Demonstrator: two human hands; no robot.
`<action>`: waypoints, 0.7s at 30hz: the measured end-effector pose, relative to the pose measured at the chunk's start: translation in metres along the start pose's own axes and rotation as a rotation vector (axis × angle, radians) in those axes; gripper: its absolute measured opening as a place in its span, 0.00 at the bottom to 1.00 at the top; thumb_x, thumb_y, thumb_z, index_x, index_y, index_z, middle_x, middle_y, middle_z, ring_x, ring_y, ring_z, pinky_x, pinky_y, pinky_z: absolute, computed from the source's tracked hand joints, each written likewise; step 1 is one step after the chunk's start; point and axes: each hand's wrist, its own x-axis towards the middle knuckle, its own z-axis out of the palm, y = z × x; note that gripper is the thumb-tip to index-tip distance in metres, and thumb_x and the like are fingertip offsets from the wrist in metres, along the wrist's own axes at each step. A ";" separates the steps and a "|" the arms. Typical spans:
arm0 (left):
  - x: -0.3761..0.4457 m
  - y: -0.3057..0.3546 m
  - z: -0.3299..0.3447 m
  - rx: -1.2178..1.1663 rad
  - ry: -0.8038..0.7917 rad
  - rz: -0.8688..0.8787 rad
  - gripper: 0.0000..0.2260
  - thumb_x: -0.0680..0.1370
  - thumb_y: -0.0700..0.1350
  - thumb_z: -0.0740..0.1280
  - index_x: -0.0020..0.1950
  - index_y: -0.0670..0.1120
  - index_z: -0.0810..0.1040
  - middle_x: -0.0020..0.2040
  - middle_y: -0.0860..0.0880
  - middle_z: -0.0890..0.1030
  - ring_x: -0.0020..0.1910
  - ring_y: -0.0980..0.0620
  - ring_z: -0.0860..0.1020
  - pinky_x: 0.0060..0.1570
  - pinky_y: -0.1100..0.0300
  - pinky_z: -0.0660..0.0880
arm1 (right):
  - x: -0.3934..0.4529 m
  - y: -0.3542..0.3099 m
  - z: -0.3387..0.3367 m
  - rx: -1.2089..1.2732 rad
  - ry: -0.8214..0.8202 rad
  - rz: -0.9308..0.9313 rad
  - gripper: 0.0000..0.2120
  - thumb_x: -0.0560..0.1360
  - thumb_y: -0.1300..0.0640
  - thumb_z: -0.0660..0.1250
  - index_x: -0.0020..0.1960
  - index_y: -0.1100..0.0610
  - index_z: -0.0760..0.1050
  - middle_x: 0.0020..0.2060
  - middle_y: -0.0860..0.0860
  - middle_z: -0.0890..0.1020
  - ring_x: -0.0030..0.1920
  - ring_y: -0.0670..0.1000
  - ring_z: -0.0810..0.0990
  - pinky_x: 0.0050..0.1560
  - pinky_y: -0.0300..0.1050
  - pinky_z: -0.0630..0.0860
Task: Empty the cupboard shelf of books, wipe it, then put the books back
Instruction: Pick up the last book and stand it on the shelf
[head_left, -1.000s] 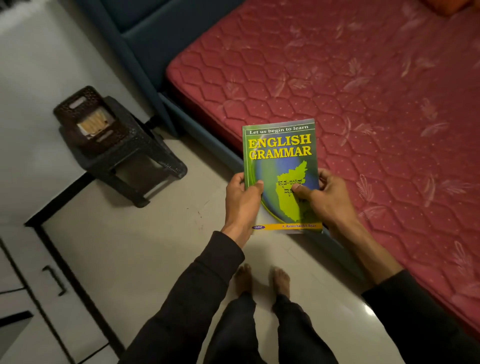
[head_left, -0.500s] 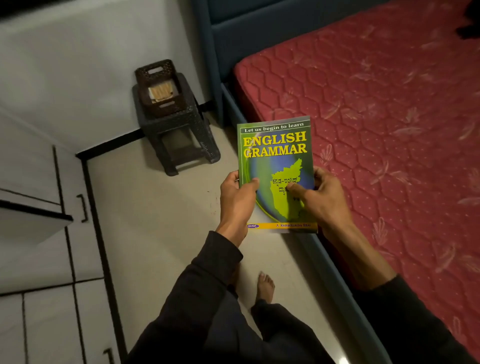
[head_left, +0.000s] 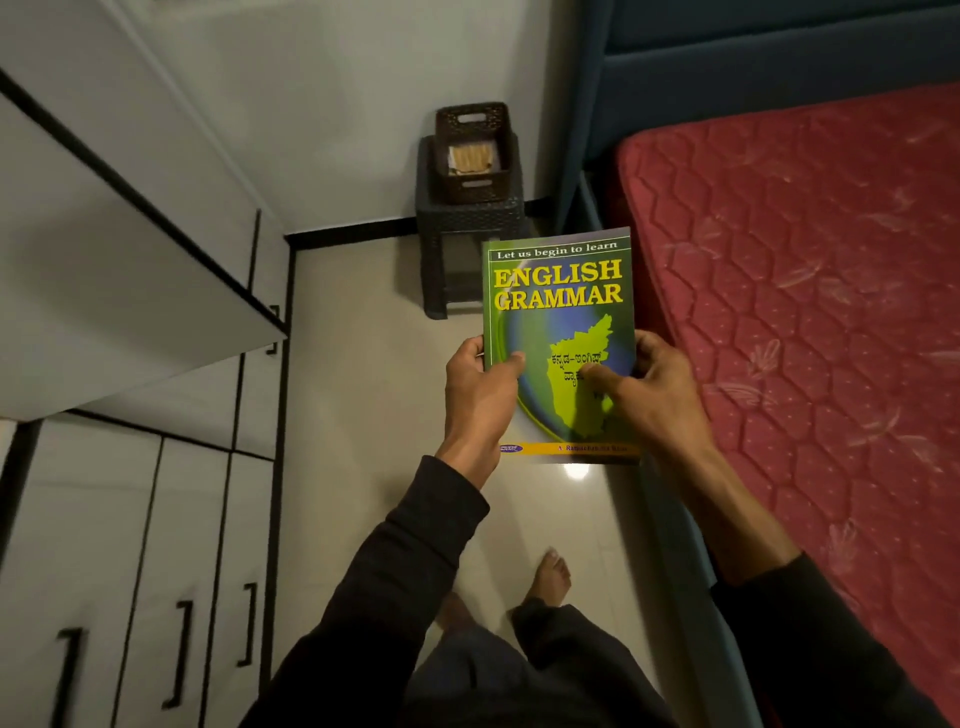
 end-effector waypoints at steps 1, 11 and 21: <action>-0.001 0.001 -0.010 0.000 0.010 0.005 0.08 0.79 0.36 0.65 0.53 0.47 0.77 0.51 0.48 0.83 0.51 0.49 0.83 0.53 0.59 0.79 | -0.004 -0.003 0.008 -0.002 -0.013 -0.006 0.15 0.71 0.66 0.73 0.54 0.55 0.75 0.45 0.51 0.84 0.41 0.48 0.82 0.44 0.41 0.79; -0.021 0.010 -0.114 -0.067 0.152 0.075 0.08 0.79 0.37 0.66 0.51 0.50 0.77 0.48 0.51 0.83 0.49 0.52 0.82 0.49 0.63 0.77 | -0.049 -0.034 0.096 -0.018 -0.154 -0.069 0.14 0.72 0.65 0.73 0.55 0.55 0.76 0.46 0.51 0.84 0.42 0.45 0.82 0.39 0.33 0.77; -0.048 0.021 -0.214 -0.146 0.308 0.143 0.08 0.79 0.38 0.66 0.52 0.51 0.77 0.51 0.52 0.83 0.49 0.55 0.82 0.45 0.67 0.76 | -0.096 -0.069 0.182 -0.019 -0.321 -0.140 0.15 0.73 0.65 0.72 0.58 0.56 0.76 0.49 0.50 0.83 0.45 0.46 0.82 0.44 0.41 0.79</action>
